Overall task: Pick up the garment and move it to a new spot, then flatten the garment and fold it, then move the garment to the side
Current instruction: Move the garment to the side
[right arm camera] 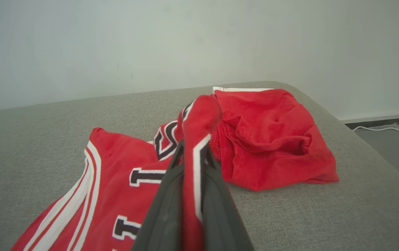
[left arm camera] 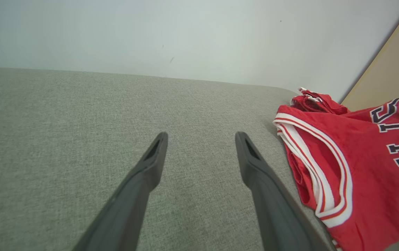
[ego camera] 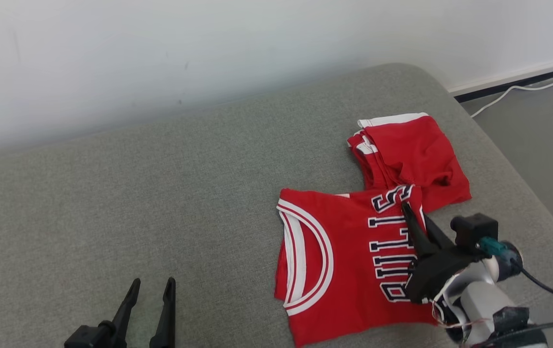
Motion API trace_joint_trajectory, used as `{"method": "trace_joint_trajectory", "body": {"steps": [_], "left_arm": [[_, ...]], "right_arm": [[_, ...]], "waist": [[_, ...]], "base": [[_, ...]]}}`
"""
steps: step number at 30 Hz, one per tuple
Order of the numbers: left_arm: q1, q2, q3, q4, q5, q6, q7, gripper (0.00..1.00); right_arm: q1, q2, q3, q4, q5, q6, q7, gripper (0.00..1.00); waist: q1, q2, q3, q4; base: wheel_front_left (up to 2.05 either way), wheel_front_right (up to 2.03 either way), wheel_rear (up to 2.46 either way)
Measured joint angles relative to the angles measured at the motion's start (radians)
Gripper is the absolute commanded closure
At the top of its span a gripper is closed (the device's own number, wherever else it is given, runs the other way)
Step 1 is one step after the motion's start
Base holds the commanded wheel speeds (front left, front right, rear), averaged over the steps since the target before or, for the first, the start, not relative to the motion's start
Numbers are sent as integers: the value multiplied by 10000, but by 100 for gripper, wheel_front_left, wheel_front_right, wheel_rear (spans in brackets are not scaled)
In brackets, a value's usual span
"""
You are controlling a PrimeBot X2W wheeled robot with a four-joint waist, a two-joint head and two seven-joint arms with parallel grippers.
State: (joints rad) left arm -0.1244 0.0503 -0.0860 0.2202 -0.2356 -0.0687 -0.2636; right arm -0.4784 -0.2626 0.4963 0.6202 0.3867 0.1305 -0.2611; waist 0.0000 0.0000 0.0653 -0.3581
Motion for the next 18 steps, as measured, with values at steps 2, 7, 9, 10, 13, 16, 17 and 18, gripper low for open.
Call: {"method": "trace_joint_trajectory", "body": {"steps": [2,7,9,10,13,16,17,18], "left_arm": [[-44,0,-12,-63,104,-15,0,0],[-244,2,-82,-155,276,-90,0,0],[-291,-4,-146,-219,345,-105,0,0],[-305,-2,-151,-245,357,-128,0,0],[-433,0,-163,-274,416,-171,0,0],[-461,0,-207,-270,449,-176,0,0],[-477,0,-203,-270,462,-178,0,0],[-500,2,-221,-263,474,-182,0,0]], "right_arm": [[-310,-115,58,107,-305,0,0,100],[-1325,-412,-209,568,-991,2,2,100],[-1753,-529,-454,792,-1248,0,2,100],[-1981,-591,-570,867,-1444,0,2,100],[-2705,-771,-1035,1208,-1887,0,0,100],[-3245,-963,-1501,1628,-2270,0,0,100],[-3408,-1012,-1628,1758,-2378,2,0,100],[-3568,-1068,-1768,1904,-2466,2,0,100]], "waist": [[0,0,93,29],[0,0,289,254],[1,1,373,384],[1,1,415,452],[1,0,562,657],[1,0,725,879],[1,1,781,957],[1,0,837,1032]], "base": [[0,0,0],[0,0,0],[0,0,0],[0,0,0],[0,0,0],[0,0,0],[0,0,0],[0,0,0]]}}
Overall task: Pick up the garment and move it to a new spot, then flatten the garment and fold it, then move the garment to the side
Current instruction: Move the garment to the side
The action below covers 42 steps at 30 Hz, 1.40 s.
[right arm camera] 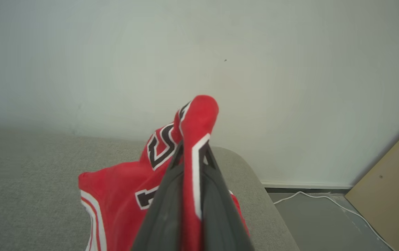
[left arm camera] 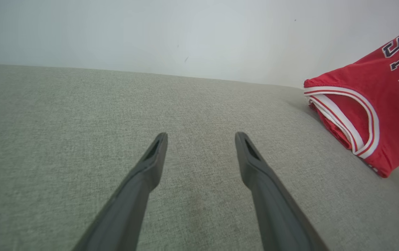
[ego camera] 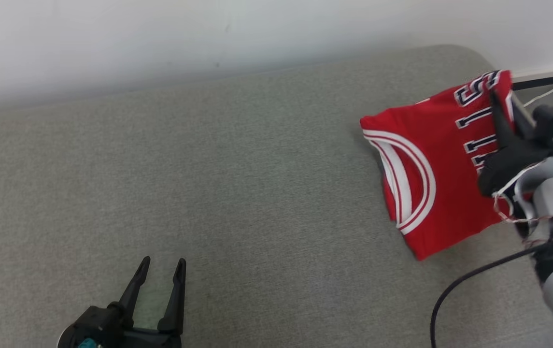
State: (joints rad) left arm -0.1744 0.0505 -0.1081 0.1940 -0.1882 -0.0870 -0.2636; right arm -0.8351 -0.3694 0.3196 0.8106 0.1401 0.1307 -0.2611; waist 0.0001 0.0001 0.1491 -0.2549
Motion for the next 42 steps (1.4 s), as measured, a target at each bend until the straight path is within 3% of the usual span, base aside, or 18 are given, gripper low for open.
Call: {"method": "trace_joint_trajectory", "body": {"steps": [7,10,11,12,13,20,25,32,42], "left_arm": [[-200,-4,-56,13,59,-84,0,0],[-374,-2,-67,13,134,-102,0,0],[-378,-2,-90,21,148,-150,0,0],[-389,0,-109,19,165,-169,0,0],[-419,-4,-132,19,222,-171,0,0],[-517,0,31,63,324,-184,0,0],[-446,-4,67,67,303,-165,0,0],[-112,-4,176,67,408,58,0,0],[530,0,535,178,516,374,0,0]], "right_arm": [[-612,-410,-849,934,-681,0,0,100],[-885,-598,-1547,1684,-1488,0,2,100],[-941,-685,-1791,1854,-1741,0,0,94],[-973,-763,-2080,1948,-1964,2,0,54],[-1002,-834,-2456,1981,-2226,0,2,0],[-940,-644,-4750,1716,-4389,2,0,0],[-513,182,-5791,796,-5310,0,-2,0],[613,1396,-5145,-713,-4654,2,0,0],[2755,1829,-3333,-2117,-2746,2,-2,0]], "waist": [[0,0,356,461],[1,0,574,786],[0,1,622,868],[1,0,668,952],[0,1,713,1039],[1,1,893,1479],[0,0,661,1547],[-2,-1,144,1592],[-2,-2,-822,1695]], "base": [[0,0,0],[0,0,0],[0,0,0],[0,0,0],[0,0,0],[0,0,0],[0,0,0],[0,0,0],[0,0,0]]}}
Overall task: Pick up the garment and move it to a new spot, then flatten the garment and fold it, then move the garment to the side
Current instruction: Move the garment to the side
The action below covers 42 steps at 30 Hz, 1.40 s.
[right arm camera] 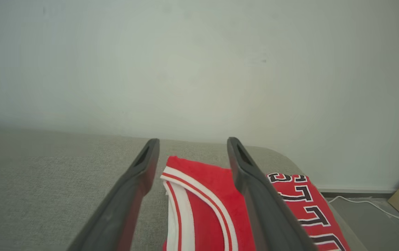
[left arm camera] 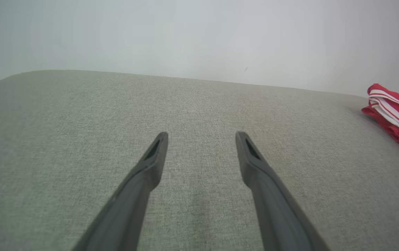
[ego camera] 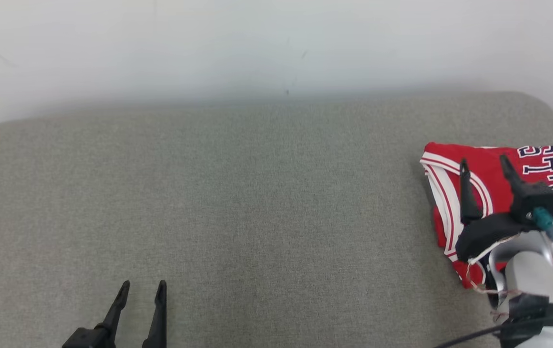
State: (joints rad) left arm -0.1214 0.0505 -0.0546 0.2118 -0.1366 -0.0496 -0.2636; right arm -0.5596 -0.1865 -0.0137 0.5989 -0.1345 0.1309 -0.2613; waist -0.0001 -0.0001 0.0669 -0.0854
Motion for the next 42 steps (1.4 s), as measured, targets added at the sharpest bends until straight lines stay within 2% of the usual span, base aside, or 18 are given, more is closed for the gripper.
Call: {"method": "trace_joint_trajectory", "body": {"steps": [9,23,38,42], "left_arm": [[244,2,487,-4,169,403,0,0],[628,2,884,-119,725,681,0,0],[994,0,1049,-42,591,581,0,0],[988,-4,1047,-309,564,314,0,0]], "right_arm": [[1577,336,748,-1206,1011,0,0,0],[3460,748,888,-2217,1181,0,0,0],[4269,899,777,-2610,1179,0,0,0],[4270,932,782,-2650,1179,0,0,0]], "waist": [[-1,0,-643,254],[0,0,-1116,508],[1,1,-1354,417],[2,1,-1316,440]], "base": [[0,0,0],[0,0,0],[0,0,0],[0,0,0]]}}
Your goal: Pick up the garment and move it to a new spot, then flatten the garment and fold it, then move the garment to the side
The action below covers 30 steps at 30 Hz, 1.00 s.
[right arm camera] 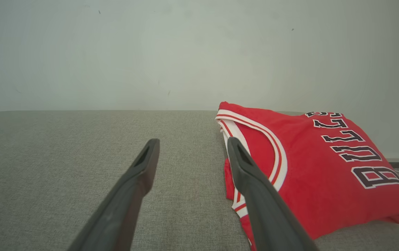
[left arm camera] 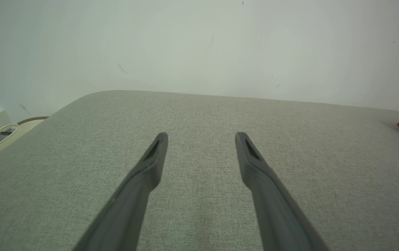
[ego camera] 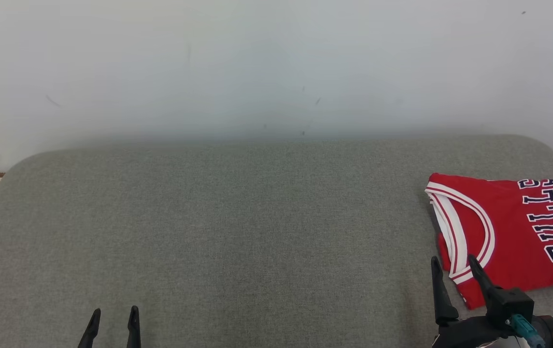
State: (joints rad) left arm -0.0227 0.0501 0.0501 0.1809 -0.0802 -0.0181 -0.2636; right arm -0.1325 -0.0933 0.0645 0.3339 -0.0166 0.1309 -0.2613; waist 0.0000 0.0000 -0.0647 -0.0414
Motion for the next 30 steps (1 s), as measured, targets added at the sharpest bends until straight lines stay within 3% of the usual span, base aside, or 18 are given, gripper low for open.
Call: {"method": "trace_joint_trajectory", "body": {"steps": [15,16,21,30], "left_arm": [[-46,4,-52,-29,-65,-123,0,0],[-61,6,-84,-54,-84,-188,0,100],[112,-73,-82,437,-128,-234,111,100],[103,-86,176,564,-1919,-330,729,100]], "right_arm": [[-16,-132,38,-90,123,0,0,0],[-17,-136,40,-96,128,0,0,100],[339,-35,10,397,209,0,128,100],[383,19,-102,328,2127,0,472,100]], "waist": [[0,0,113,87],[0,0,124,83],[0,0,135,87],[0,1,174,110]], "base": [[0,0,0],[0,0,0],[0,0,0],[0,0,0]]}}
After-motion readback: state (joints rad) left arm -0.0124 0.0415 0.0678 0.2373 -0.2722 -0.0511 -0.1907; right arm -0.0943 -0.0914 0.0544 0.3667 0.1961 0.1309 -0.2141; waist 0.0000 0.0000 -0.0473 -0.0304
